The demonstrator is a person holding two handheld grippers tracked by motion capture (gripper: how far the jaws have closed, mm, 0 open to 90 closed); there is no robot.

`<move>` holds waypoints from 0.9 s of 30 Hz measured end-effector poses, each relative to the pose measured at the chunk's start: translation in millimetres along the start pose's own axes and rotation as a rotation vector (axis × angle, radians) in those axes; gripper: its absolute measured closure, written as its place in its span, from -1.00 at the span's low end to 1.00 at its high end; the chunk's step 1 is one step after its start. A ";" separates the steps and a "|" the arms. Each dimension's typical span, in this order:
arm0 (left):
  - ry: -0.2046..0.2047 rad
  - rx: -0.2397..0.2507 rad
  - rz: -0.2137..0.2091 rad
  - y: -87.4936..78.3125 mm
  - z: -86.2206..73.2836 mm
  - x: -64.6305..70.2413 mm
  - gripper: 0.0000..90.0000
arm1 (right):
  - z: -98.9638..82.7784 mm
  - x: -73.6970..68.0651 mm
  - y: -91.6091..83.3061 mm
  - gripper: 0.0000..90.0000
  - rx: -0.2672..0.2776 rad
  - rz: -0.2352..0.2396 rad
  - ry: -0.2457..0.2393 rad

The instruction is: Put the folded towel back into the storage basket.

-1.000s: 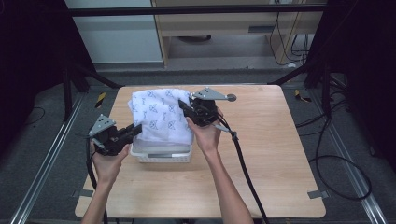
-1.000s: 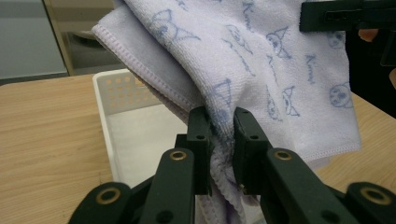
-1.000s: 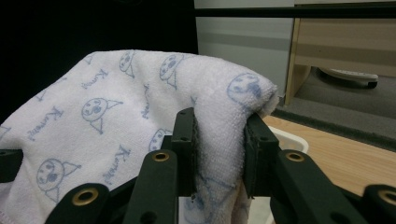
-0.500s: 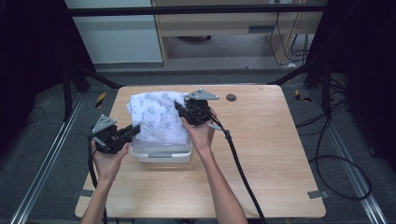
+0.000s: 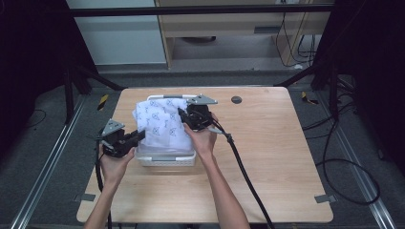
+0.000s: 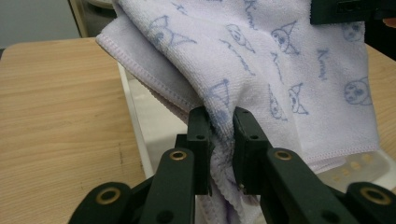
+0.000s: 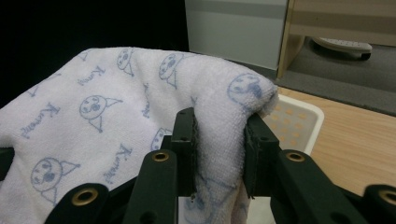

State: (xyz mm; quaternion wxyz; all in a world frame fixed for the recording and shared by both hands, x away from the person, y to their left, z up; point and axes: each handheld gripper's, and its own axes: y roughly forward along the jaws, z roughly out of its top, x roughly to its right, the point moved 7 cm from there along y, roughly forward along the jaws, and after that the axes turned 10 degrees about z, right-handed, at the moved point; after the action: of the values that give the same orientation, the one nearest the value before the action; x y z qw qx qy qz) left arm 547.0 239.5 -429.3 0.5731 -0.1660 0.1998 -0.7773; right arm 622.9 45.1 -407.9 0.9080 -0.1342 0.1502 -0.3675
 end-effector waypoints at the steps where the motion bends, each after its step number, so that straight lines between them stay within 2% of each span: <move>1: 0.003 -0.004 -0.001 1.6 -1.4 0.1 0.74 | -1.8 1.0 0.9 0.56 -0.004 -0.003 -0.001; 9: 0.016 -0.037 0.009 12.6 -9.9 2.0 0.73 | -14.9 7.3 7.5 0.55 -0.043 -0.021 -0.002; 27: 0.037 -0.089 0.019 30.9 -24.6 5.7 0.73 | -39.6 18.2 18.7 0.53 -0.090 -0.051 0.012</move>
State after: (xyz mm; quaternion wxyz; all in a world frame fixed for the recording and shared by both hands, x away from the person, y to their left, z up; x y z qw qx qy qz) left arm 558.8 228.8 -465.9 0.5686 -0.1750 0.2463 -0.7652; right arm 632.3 39.9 -454.1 0.8904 -0.1765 0.1684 -0.3842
